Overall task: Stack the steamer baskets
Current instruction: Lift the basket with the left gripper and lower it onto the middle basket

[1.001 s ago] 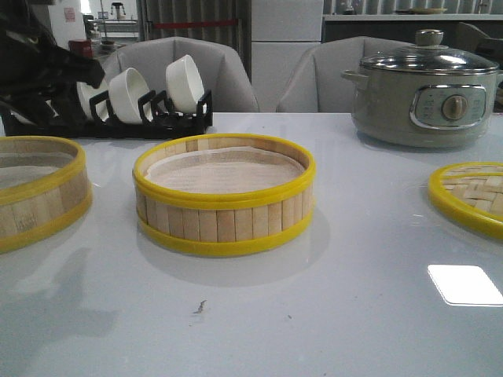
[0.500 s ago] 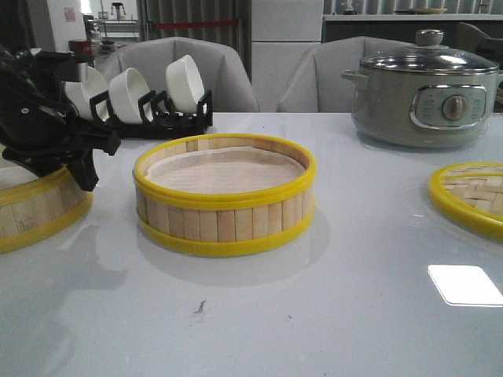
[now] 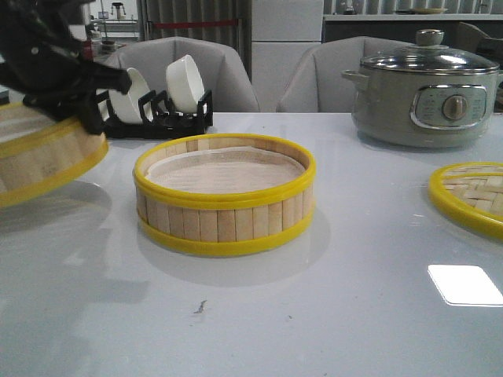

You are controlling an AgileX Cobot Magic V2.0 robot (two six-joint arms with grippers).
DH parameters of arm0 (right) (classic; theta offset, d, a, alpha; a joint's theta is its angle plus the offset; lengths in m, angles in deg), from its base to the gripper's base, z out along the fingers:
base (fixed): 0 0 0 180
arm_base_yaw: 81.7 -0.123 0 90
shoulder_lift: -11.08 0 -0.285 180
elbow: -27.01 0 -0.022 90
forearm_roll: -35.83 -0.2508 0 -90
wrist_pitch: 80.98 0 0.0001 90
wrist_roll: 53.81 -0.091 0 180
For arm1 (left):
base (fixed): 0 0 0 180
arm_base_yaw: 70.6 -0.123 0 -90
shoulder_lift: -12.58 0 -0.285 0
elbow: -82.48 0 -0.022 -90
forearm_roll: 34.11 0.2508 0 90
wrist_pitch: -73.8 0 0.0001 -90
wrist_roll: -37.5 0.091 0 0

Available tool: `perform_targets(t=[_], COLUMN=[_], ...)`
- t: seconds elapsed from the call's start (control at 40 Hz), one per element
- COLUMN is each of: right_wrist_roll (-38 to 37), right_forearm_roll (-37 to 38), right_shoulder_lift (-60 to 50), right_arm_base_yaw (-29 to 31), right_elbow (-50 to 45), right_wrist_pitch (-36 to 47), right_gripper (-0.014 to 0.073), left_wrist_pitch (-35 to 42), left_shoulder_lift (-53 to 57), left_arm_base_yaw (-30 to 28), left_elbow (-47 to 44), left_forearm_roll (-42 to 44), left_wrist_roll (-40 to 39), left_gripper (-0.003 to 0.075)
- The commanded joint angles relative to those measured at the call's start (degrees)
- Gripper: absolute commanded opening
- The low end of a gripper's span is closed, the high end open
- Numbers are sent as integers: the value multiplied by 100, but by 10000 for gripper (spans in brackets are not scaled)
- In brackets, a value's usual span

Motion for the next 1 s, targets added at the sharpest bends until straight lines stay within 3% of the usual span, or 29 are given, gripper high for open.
perform_targets(t=[0.0,0.2,0.5,0.98], right_wrist_roll=[68,68,68,68], right_forearm_roll=[-67,-67,-67,-67], right_shoulder_lift=[-63,-63,-63,-63], right_arm_base_yaw=[7,7,7,7], right_elbow=[235,235,235,235], right_wrist_pitch=[469,486,486,475], right_gripper=[397,397,397,397], left_wrist_pitch=[50,-280,-372,-394], left_shoulder_lift=[427,427,139,-535], left_arm_base_yaw=[332,1268,2608,2888], left_elbow=[753,1503,1544,1544], left_forearm_roll=[44,44,192,363], left_wrist_roll=[8,8,148,148], left_gripper=[85,85,85,85])
